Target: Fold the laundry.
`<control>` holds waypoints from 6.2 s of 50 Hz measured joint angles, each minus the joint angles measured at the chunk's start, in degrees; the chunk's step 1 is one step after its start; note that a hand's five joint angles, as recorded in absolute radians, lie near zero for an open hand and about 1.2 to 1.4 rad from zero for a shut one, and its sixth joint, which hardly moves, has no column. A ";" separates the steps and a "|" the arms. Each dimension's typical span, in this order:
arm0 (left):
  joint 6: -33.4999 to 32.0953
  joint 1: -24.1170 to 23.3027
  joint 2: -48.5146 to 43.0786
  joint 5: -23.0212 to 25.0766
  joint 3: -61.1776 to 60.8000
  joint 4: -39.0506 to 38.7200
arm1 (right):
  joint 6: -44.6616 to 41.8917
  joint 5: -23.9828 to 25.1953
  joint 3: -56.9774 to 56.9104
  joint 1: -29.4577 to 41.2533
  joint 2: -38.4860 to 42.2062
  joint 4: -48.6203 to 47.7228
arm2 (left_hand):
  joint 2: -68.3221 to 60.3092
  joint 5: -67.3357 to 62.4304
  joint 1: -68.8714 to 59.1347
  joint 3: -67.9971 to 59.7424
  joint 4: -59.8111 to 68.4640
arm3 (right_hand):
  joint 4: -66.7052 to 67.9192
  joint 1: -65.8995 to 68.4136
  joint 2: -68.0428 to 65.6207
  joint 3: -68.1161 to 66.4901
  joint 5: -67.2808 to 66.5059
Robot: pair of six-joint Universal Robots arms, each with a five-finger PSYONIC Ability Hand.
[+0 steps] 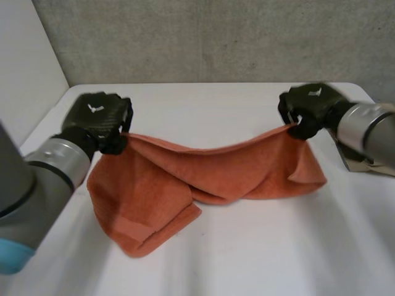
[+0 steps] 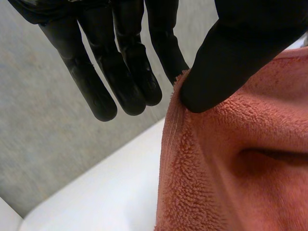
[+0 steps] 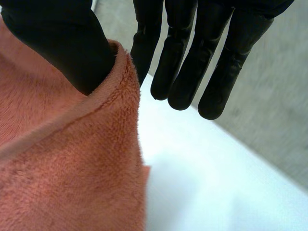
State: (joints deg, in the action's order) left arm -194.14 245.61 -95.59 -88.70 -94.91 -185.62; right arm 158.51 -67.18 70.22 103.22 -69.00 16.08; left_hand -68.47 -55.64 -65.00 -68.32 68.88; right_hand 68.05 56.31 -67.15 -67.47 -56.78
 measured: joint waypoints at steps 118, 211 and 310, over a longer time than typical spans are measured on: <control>-13.57 29.15 -7.70 26.89 -21.44 -4.86 | -11.42 -4.61 30.78 -7.10 -0.17 -28.11 | 37.49 35.18 33.63 37.30 -38.00 | 0.03 0.00 0.00 0.00 -0.02; -22.85 24.58 -4.25 11.90 -15.11 -5.39 | -18.41 -4.33 30.53 -7.20 -4.64 -19.08 | 0.43 -0.18 0.54 0.76 -0.25 | 0.03 0.00 0.00 0.00 -0.02; -15.59 17.50 22.75 3.84 1.09 13.16 | -27.85 2.49 -4.22 -14.91 -21.29 18.88 | 0.11 -0.16 0.54 0.27 -0.03 | 0.06 -0.17 -0.11 -0.06 -0.10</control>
State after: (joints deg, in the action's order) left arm -209.73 263.11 -72.84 -84.86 -93.82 -172.46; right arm 130.66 -64.68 66.00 88.31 -90.28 34.95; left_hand -68.36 -55.80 -64.46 -68.05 68.85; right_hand 68.11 56.14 -67.25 -67.53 -56.88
